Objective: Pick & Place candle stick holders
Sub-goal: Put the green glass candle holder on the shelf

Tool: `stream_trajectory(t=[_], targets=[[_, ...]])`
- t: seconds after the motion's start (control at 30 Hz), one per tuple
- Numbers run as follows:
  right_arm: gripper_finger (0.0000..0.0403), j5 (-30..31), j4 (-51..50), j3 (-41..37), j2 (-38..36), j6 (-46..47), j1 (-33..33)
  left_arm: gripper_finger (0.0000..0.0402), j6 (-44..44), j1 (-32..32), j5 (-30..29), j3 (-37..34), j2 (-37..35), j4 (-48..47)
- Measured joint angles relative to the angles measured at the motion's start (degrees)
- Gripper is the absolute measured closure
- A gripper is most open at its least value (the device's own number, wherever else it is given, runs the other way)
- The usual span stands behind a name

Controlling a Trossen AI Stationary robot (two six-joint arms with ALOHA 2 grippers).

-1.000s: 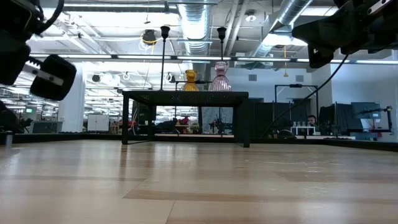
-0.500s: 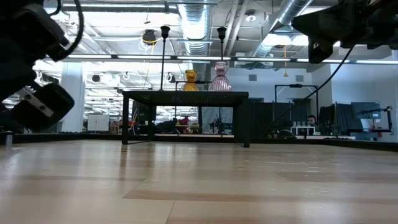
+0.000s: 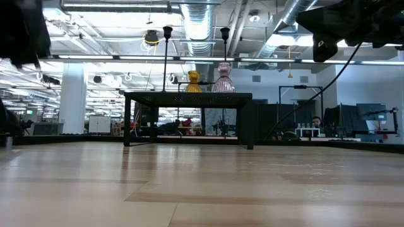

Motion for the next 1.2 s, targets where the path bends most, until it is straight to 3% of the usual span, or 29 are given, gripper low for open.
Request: stream_trajectory(t=[0.3, 0.67, 0.83, 1.2], targets=[[0.0402, -0.02, 0.04, 0.00, 0.00, 0.45, 0.00, 0.0397, 0.23, -4.23, -8.07, 3.74, 1.22, -0.64], [0.0402, -0.02, 0.04, 0.00, 0.00, 3.02, 0.00, 0.0396, -3.07, -4.72, -8.74, 6.64, 12.91, 0.89], [0.0402, -0.02, 0.04, 0.00, 0.00, 3.03, 0.00, 0.0396, 2.91, -2.96, -10.01, 10.93, 16.94, 2.08], [0.0402, 0.00, 0.34, 0.00, 0.00, 3.02, 0.00, 0.0396, 14.16, 5.66, -24.73, 11.92, 18.01, 1.55]])
